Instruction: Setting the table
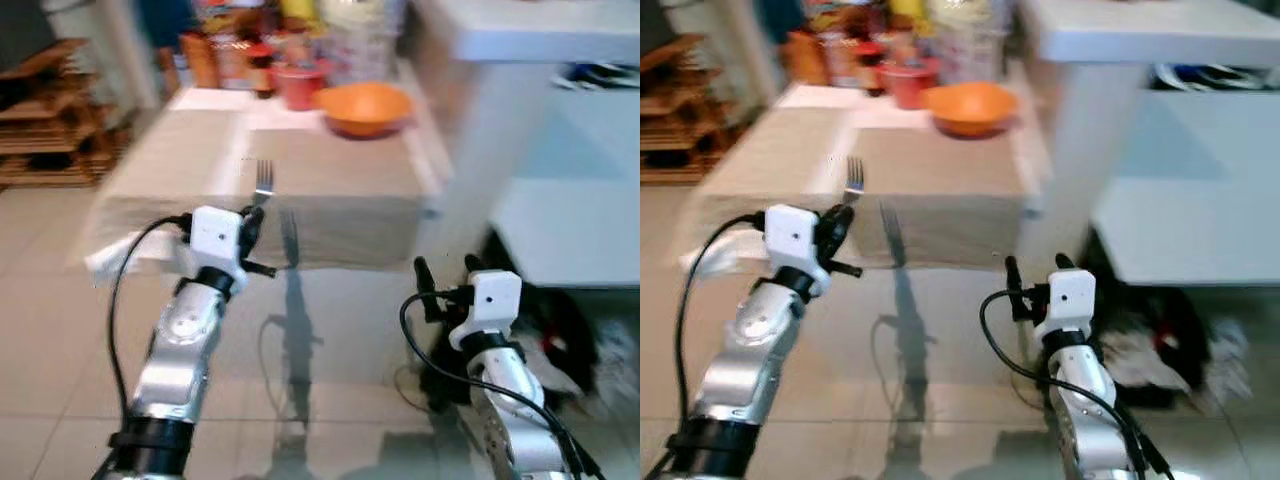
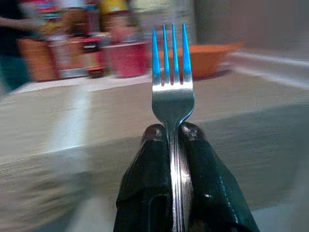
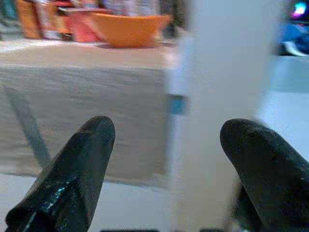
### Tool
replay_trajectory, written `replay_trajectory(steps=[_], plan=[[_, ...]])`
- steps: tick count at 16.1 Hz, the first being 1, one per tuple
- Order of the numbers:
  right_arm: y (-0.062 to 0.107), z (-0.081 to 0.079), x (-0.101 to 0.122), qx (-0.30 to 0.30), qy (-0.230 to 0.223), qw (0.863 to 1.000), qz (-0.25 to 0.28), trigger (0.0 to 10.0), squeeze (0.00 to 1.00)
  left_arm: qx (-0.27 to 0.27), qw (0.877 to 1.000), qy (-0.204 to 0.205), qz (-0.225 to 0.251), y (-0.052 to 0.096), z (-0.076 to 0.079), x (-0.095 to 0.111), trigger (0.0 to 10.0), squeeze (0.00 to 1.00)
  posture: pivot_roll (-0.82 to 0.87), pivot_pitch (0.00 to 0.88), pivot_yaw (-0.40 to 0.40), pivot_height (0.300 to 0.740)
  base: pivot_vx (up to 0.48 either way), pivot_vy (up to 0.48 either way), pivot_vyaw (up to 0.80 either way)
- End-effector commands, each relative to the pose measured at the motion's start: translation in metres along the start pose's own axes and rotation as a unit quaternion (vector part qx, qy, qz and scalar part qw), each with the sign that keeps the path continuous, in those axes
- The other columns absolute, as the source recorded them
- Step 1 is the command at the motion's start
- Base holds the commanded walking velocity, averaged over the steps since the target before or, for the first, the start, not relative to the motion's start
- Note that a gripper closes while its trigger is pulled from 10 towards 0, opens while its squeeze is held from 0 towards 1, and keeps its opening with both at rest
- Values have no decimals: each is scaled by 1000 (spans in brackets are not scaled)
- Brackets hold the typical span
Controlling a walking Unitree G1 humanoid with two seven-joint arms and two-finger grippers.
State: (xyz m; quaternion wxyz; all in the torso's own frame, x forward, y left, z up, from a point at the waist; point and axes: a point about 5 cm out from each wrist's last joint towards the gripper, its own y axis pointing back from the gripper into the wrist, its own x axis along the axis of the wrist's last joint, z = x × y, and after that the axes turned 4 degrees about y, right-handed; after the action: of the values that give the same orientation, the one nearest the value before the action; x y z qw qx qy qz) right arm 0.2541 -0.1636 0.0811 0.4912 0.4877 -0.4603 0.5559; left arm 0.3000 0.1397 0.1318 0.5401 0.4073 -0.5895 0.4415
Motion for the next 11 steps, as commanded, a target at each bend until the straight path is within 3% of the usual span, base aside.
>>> replay_trajectory(steps=[1,3,5,11], plan=[[-3,-1,2,4,-2,1000,5,10000,0,-2,1000,-10,8,1,-1,5,0,0,26,0,8,740,0,-480,0],[-4,-2,2,4,-2,1000,5,10000,0,6,1000,-27,-5,-3,-4,2,0,0,34,0,5,740,0,-469,0],[-4,-3,2,6,-2,1000,5,10000,0,14,1000,-16,-12,-6,-6,0,0,0,32,0,6,740,0,-439,0],[-3,-3,3,2,-1,1000,6,10000,0,10,1000,-14,-20,-14,-1,-1,0,0,7,0,19,740,242,-412,0]])
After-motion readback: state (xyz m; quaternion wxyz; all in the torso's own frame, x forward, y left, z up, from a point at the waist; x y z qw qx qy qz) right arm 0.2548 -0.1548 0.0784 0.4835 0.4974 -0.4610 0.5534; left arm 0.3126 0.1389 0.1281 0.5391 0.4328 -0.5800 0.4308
